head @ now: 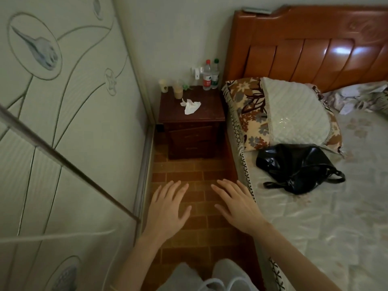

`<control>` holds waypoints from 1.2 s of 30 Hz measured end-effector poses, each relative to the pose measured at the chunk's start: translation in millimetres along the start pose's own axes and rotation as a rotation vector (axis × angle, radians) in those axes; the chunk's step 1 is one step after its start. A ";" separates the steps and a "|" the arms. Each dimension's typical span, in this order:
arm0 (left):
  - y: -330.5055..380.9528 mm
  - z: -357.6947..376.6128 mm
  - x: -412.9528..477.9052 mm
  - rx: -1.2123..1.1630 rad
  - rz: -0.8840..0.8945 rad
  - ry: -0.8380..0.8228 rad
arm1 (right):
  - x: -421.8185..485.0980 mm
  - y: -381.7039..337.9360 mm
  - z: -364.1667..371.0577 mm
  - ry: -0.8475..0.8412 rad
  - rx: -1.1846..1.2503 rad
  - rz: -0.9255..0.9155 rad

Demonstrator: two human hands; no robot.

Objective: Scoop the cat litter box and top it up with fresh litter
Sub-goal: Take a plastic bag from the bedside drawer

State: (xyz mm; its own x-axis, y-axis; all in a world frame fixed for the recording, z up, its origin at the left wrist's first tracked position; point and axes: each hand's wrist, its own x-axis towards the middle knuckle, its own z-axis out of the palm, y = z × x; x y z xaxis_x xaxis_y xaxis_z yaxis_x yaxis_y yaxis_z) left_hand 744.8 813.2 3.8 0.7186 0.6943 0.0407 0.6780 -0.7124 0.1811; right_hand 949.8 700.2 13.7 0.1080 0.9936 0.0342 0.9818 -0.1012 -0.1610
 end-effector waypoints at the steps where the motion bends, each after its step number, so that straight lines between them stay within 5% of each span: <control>1: -3.1 3.6 4.8 -0.005 0.001 -0.015 | 8.1 3.1 3.2 -0.006 0.005 0.006; 24: -50.0 11.7 303.5 0.000 0.007 0.000 | 289.0 167.8 3.6 -0.080 -0.011 -0.121; 36: -101.5 32.2 368.1 0.011 0.055 -0.110 | 358.8 184.9 29.3 -0.117 0.029 -0.072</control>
State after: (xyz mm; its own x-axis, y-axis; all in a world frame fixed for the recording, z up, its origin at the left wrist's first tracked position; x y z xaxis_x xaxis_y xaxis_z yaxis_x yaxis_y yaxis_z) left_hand 945.5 1137.7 -31.2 0.7673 0.6388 -0.0576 0.6379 -0.7508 0.1711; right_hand 1165.6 1039.5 -32.7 0.0164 0.9975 -0.0681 0.9813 -0.0291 -0.1904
